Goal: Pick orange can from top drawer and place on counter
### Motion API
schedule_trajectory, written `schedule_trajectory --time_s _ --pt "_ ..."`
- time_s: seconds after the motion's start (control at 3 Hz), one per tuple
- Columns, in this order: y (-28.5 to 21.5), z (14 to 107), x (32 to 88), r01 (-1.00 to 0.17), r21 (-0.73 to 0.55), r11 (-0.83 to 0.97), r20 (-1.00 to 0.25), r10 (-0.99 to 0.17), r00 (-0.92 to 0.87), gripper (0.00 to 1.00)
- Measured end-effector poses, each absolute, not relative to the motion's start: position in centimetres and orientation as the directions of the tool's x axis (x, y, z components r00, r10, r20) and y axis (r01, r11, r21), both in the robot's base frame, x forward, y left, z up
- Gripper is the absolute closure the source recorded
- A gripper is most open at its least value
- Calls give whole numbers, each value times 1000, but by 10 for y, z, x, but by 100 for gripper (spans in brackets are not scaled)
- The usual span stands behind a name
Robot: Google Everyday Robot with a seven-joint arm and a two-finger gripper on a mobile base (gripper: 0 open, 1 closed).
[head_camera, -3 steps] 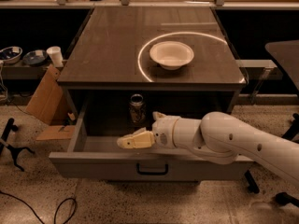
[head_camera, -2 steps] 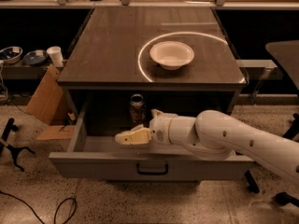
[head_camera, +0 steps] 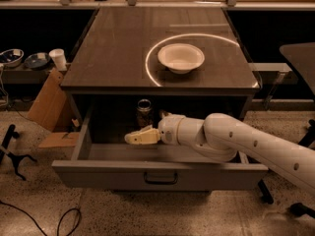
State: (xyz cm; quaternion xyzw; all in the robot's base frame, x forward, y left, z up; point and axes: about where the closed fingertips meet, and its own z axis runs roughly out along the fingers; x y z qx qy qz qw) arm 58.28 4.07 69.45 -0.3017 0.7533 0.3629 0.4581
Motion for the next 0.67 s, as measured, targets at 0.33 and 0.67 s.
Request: schedule_trajectory --time_s 0.33,0.67 --pt "40 689 601 -791 262 552 -921 -101 -375 0" --pt "37 686 611 -794 245 556 -932 -90 -350 0"
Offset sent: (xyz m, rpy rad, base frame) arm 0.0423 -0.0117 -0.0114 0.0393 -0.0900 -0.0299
